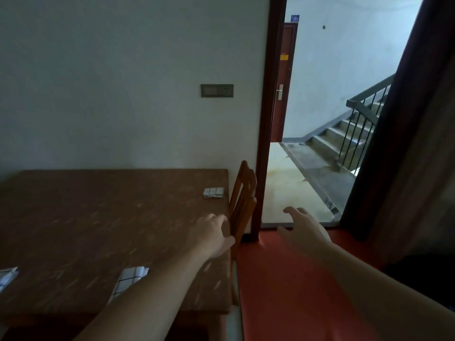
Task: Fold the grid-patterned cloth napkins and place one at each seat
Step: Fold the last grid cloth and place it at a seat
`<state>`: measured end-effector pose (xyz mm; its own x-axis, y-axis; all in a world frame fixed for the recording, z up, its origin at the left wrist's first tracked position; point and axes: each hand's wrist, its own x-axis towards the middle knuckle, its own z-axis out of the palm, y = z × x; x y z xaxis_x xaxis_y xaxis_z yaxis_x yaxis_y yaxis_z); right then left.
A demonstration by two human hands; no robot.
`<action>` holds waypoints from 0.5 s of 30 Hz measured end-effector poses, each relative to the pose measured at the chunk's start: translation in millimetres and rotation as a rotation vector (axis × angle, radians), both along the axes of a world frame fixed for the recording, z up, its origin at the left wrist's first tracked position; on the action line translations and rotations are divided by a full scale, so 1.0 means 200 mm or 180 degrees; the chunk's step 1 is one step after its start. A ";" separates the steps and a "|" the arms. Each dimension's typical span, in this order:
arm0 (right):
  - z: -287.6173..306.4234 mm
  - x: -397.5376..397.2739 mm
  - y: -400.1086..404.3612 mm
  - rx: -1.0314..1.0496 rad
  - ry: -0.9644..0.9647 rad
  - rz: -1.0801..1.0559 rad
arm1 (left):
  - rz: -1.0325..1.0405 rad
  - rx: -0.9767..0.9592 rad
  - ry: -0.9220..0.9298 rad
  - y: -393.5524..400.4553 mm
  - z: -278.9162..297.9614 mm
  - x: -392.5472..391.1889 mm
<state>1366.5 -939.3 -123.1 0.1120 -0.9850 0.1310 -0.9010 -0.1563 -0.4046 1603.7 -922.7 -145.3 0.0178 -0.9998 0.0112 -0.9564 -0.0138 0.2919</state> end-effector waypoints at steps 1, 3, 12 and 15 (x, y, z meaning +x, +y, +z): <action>-0.01 -0.02 -0.06 -0.0025 -0.0015 0.0078 | 0.0025 0.0039 0.0047 -0.05 -0.01 -0.04; -0.03 -0.07 -0.20 -0.0076 -0.0055 0.0217 | 0.0112 0.0086 0.0159 -0.16 -0.04 -0.11; -0.16 -0.18 -1.05 0.0039 -0.0039 0.0723 | 0.0517 0.0072 0.0475 -0.92 -0.20 -0.32; -0.16 -0.19 -1.35 0.0068 -0.0001 0.0827 | 0.0661 0.0126 0.0484 -1.13 -0.21 -0.32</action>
